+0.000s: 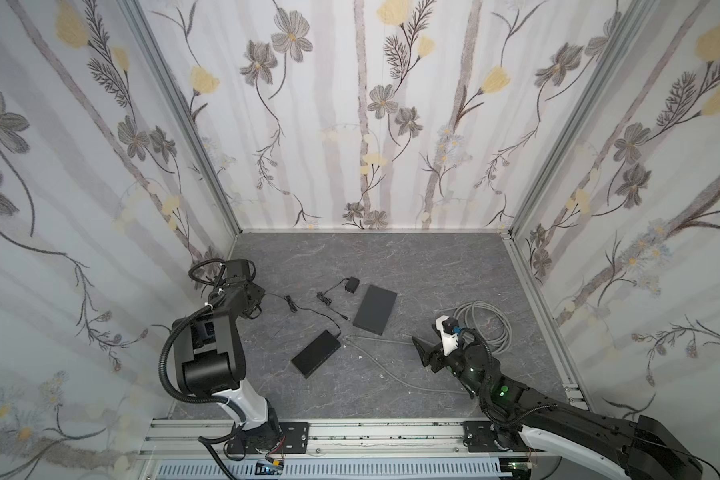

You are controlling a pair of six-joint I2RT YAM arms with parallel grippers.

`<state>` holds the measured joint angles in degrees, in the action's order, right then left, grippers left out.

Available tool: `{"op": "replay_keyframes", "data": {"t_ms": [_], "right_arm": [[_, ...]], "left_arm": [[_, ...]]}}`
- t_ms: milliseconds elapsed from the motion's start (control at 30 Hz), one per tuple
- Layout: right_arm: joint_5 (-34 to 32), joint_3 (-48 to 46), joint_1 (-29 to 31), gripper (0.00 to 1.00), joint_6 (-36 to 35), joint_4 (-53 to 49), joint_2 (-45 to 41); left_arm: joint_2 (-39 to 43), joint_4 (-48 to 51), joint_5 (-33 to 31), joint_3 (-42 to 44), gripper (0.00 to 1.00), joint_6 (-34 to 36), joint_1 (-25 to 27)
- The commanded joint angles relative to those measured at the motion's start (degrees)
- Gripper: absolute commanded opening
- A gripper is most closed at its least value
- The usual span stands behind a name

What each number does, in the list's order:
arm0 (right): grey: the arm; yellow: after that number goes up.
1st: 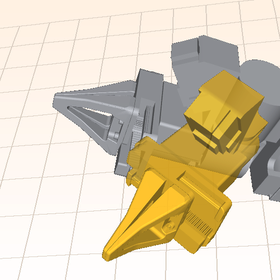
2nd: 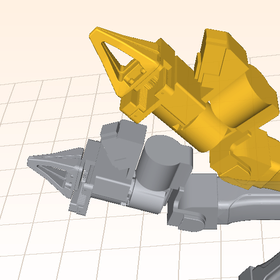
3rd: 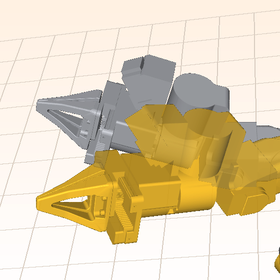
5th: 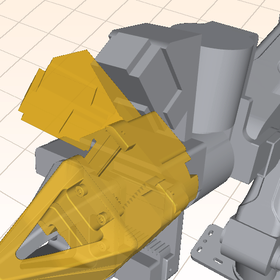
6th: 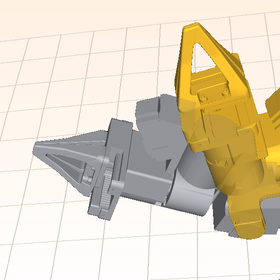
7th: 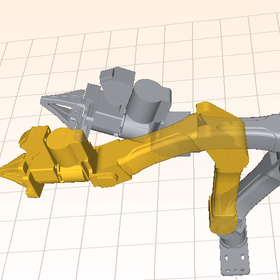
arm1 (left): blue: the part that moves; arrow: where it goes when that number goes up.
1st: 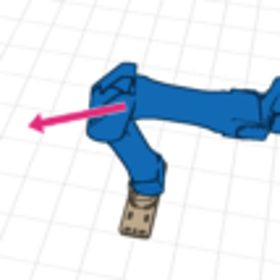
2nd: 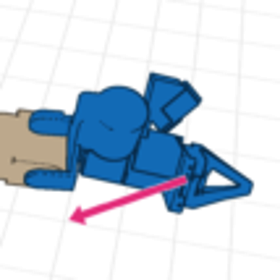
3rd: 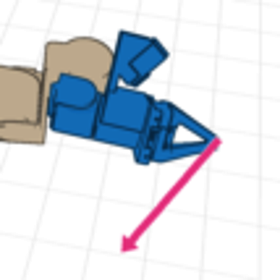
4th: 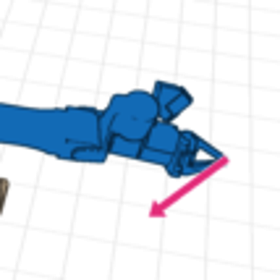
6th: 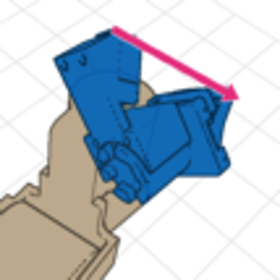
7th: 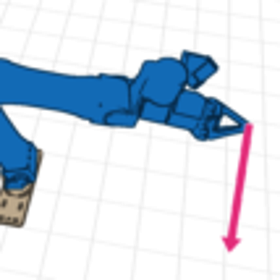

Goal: Insert the plug into the switch port

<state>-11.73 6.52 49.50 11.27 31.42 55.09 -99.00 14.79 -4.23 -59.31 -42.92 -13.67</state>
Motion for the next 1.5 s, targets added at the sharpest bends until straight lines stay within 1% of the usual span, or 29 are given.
{"op": "replay_keyframes", "data": {"t_ms": [0,167,333,433,500,567,667,733,833,900,967,1000,1033,1100,1167,1200,1300,1333,1467], "right_arm": [[0.19,-0.01,0.08,0.77,-0.16,2.2,-0.16],[-0.05,0.05,0.08,0.77,-0.24,2.33,0.1],[-0.04,0.15,0.08,0.77,-0.37,2.64,0.67],[0.04,0.22,0.08,0.77,-0.41,2.81,1.02],[0.04,0.17,0.03,0.77,-0.49,2.97,1.29],[0.08,0.26,0.08,0.77,-0.61,2.95,1.52],[0.04,0.27,0.05,0.77,-0.61,3.11,1.84],[0.06,0.37,0.13,0.77,-0.34,3.19,2.01],[-0.75,0.53,0.08,0.77,0.99,3.0,2.52],[-0.27,0.8,0.14,0.77,1.27,2.7,3.05],[0.21,1.11,0.07,0.77,1.56,2.6,3.7],[0.49,1.53,0.08,0.77,1.96,2.23,3.94],[1.74,2.4,0.09,0.76,2.64,1.1,4.06],[6.17,5.16,0.28,0.75,6.42,-1.8,4.59],[11.14,6.94,1.51,0.75,12.13,-1.1,6.32],[11.95,7.44,2.77,0.75,14.22,0.04,7.48],[13.12,10.07,8.15,0.75,19.61,4.78,14.19],[14.36,11.22,9.5,0.75,21.59,6.6,18.16],[21.35,16.16,10.62,0.73,28.41,15.18,32.59]], "left_arm": [[-4.36,-0.01,0.79,-3.36,0.43,-1.27,-0.04],[-9.69,1.82,1.1,-7.98,0.45,-1.27,-0.04],[-12.82,2.62,1.85,-11.19,0.52,0.38,-0.1],[-16.11,4.84,2.91,-14.95,0.56,1.58,-0.45],[-17.57,5.31,4.52,-16.25,0.62,1.83,-0.9],[-17.39,5.34,5.92,-16.75,0.76,1.92,-1.05],[-12.89,5.21,6.06,-14.95,0.87,1.79,-0.28],[-8.02,5.66,5.1,-12.41,0.89,1.36,1.05],[2.63,4.98,4.09,-5.74,0.9,1.12,4.64],[10.47,3.37,2.61,0.56,0.9,1.41,8.57],[18.45,-0.4,1.69,8.47,0.89,1.94,13.4],[21.03,-2.18,1.94,12.18,0.88,2.25,15.67],[23.51,-3.85,2.56,15.68,0.87,2.48,17.89],[26.32,-4.91,3.44,20.96,0.85,2.53,20.88],[28.37,-6.18,5.11,25.7,0.84,3.35,22.64],[29.32,-6.6,5.42,27.54,0.83,3.43,23.25],[33.94,-8.92,6.23,34.1,0.82,2.4,24.89],[35.61,-9.94,6.97,36.36,0.82,1.63,25.58],[39.66,-10.85,8.18,41.41,0.82,-0.99,29.36]]}}
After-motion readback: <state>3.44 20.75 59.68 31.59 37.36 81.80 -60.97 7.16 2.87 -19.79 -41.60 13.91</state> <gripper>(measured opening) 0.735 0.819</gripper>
